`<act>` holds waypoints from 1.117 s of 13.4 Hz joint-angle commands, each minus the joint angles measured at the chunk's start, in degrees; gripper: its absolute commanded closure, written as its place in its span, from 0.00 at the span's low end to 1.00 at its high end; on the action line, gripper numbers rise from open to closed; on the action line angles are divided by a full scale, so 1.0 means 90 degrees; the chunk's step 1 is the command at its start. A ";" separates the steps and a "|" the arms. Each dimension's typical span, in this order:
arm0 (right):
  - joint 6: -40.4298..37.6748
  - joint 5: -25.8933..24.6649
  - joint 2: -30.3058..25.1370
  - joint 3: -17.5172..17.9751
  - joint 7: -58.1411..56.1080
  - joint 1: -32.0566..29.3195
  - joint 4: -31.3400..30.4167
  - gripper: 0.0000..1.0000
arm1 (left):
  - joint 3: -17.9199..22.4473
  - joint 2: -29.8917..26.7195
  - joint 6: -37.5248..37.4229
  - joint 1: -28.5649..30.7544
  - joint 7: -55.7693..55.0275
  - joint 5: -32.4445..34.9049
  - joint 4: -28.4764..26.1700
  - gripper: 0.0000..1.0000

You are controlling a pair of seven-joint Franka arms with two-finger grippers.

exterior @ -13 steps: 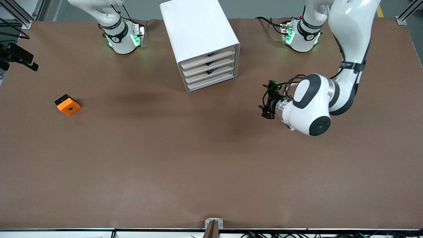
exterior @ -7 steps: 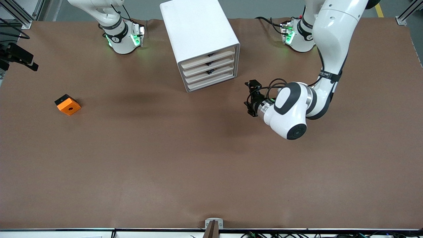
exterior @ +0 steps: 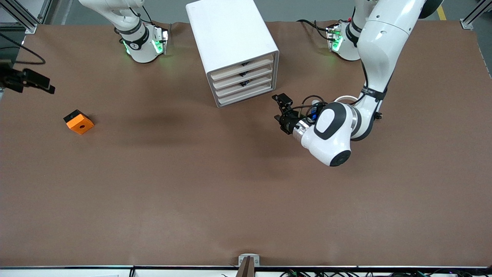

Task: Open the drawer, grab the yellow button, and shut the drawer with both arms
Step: 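Reach the left gripper to a drawer handle of the white cabinet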

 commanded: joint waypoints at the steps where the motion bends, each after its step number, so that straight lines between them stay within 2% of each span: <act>1: -0.0034 -0.0005 0.0205 0.0022 -0.0070 -0.0103 0.0247 0.00 | 0.0015 0.0132 -0.0414 -0.0256 -0.0477 -0.0171 0.0189 0.01; 3: 0.0024 -0.0024 0.0577 0.0022 -0.0070 -0.0122 0.0353 0.00 | 0.0015 0.0142 -0.0658 -0.0500 -0.0507 -0.0210 0.0180 0.04; 5: 0.0103 -0.0083 0.0714 0.0022 -0.0070 -0.0132 0.0393 0.00 | 0.0015 0.0152 -0.0698 -0.0734 -0.0498 -0.0308 0.0112 0.15; 7: 0.0113 -0.0093 0.0734 0.0022 -0.0070 -0.0132 0.0393 0.00 | 0.0006 0.0210 -0.0698 -0.0891 -0.0497 -0.0386 0.0102 0.15; 10: 0.0103 -0.0064 0.0744 0.0022 0.0017 -0.0123 0.0403 0.00 | -0.0014 0.0240 -0.0698 -0.1115 -0.0497 -0.0552 0.0102 0.33; 12: 0.0103 0.0014 0.0744 0.0022 0.0037 -0.0132 0.0403 0.00 | -0.0024 0.0279 -0.0698 -0.1320 -0.0507 -0.0591 0.0092 0.36; 15: 0.0113 0.0024 0.0753 0.0022 0.0037 -0.0132 0.0403 0.00 | -0.0024 0.0279 -0.0698 -0.1458 -0.0517 -0.0728 0.0024 0.50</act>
